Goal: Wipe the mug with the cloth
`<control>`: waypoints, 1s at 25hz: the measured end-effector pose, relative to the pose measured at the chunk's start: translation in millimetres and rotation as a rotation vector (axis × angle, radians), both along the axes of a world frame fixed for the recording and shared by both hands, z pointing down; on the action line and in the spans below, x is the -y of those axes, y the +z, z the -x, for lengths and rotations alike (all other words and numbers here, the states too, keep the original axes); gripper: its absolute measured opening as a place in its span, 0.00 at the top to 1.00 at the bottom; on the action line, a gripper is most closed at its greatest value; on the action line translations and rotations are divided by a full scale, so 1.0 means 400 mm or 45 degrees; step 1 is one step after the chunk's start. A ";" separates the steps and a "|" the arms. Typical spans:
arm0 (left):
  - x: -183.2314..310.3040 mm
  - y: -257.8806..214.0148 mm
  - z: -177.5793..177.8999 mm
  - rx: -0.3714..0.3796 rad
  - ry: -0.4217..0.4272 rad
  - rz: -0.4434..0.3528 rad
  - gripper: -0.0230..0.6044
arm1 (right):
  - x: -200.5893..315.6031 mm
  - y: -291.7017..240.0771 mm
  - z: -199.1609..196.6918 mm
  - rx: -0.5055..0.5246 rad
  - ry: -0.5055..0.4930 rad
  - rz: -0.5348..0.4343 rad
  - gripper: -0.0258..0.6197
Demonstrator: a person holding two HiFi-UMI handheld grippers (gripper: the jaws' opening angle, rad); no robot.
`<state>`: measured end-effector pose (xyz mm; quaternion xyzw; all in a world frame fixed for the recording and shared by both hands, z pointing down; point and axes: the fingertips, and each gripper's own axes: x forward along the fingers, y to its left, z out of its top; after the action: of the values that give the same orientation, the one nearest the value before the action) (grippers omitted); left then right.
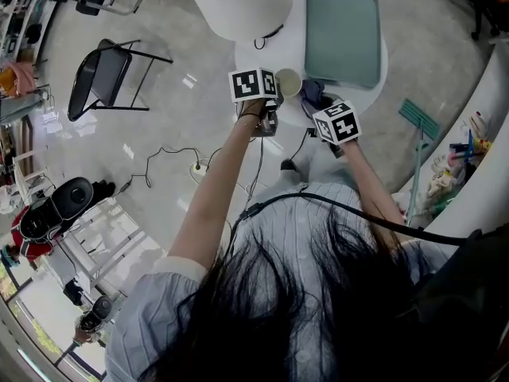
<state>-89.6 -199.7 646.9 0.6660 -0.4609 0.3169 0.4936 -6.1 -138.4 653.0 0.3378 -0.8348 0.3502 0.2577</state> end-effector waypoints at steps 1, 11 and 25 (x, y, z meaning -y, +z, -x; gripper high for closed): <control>-0.003 0.001 0.002 -0.023 -0.056 0.019 0.89 | -0.001 -0.002 0.001 0.000 -0.003 -0.001 0.83; -0.052 0.007 0.015 -0.174 -0.440 0.139 0.89 | -0.004 -0.006 0.008 -0.004 -0.004 -0.005 0.83; -0.098 0.011 -0.013 -0.505 -0.888 0.299 0.89 | -0.029 -0.015 0.031 -0.004 -0.051 -0.014 0.83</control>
<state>-84.3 -160.7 651.2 0.4573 -0.5155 0.0465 0.7232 -18.6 -126.7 647.0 0.3230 -0.8429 0.3399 0.2640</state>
